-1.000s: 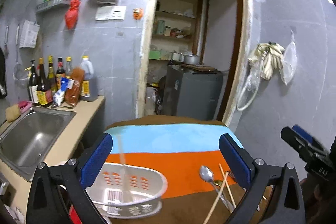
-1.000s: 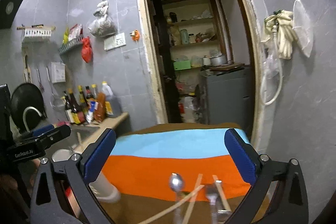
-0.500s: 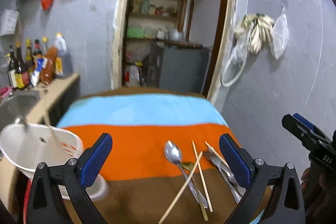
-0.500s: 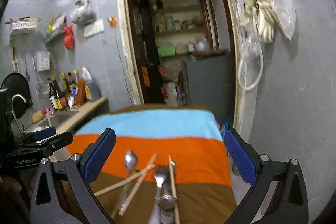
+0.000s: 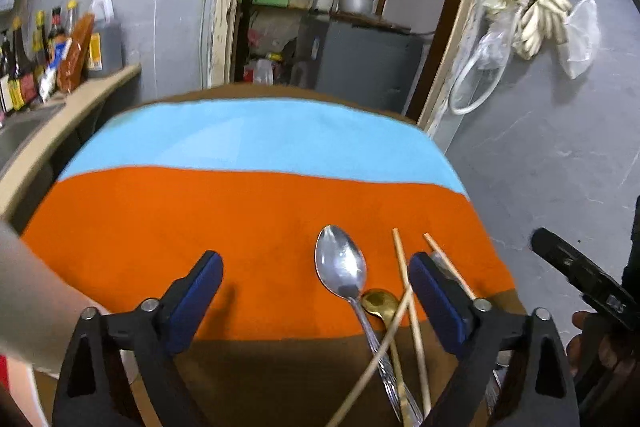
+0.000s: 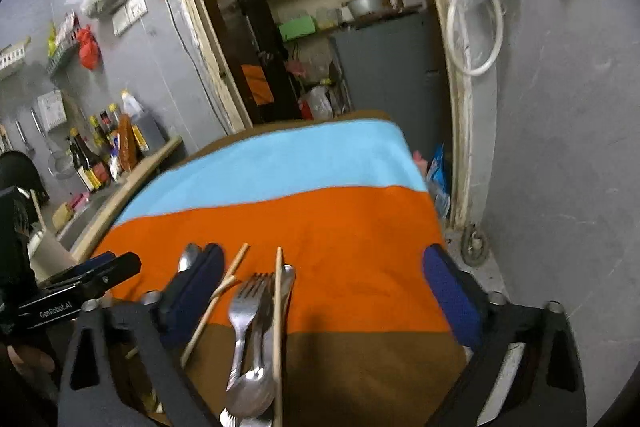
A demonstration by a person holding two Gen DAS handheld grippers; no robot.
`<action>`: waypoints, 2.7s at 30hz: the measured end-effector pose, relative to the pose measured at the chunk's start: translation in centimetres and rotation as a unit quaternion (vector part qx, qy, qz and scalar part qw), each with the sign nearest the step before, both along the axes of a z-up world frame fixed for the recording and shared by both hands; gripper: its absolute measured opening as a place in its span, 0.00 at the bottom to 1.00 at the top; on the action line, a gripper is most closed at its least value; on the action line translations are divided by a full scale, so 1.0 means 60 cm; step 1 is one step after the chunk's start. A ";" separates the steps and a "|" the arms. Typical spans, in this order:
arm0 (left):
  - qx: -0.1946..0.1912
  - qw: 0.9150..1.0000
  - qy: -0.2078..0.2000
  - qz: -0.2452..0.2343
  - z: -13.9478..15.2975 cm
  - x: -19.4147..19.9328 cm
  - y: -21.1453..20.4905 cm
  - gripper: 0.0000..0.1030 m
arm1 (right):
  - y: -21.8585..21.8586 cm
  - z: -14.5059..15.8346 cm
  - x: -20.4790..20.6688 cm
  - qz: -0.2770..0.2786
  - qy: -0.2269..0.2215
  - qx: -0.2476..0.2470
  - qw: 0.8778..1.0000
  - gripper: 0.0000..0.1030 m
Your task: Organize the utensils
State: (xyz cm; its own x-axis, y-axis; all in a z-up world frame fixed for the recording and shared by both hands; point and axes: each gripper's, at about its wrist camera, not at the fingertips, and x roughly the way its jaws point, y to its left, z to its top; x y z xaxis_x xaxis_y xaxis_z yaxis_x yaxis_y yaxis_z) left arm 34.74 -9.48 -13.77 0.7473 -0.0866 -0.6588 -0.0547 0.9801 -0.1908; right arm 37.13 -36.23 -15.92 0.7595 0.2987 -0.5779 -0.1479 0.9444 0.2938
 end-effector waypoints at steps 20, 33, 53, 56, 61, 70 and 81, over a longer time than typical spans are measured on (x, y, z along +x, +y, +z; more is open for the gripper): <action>-0.094 0.992 0.062 -0.057 -0.077 0.094 0.009 0.38 | 0.117 -0.106 0.110 0.145 0.126 -0.016 0.981 0.12; -0.116 0.988 0.078 -0.066 -0.066 0.093 0.016 0.03 | 0.100 -0.089 0.120 0.149 0.153 0.013 0.977 0.04; -0.008 0.990 -0.128 -0.055 0.161 -0.066 0.021 0.03 | 0.044 0.109 -0.083 0.025 -0.040 0.088 0.995 0.04; 0.000 0.988 -0.140 -0.062 0.188 -0.084 0.027 0.03 | 0.056 0.139 -0.109 0.021 -0.069 0.099 0.993 0.04; 0.008 0.986 -0.155 -0.053 0.224 -0.109 0.052 0.03 | 0.079 0.180 -0.145 0.001 -0.110 0.119 0.987 0.04; 0.015 0.980 -0.195 -0.025 0.280 -0.158 0.127 0.03 | 0.156 0.238 -0.175 -0.008 -0.194 0.149 0.969 0.04; 0.038 0.974 -0.219 0.053 0.333 -0.204 0.276 0.03 | 0.346 0.289 -0.130 0.062 -0.235 0.163 0.956 0.04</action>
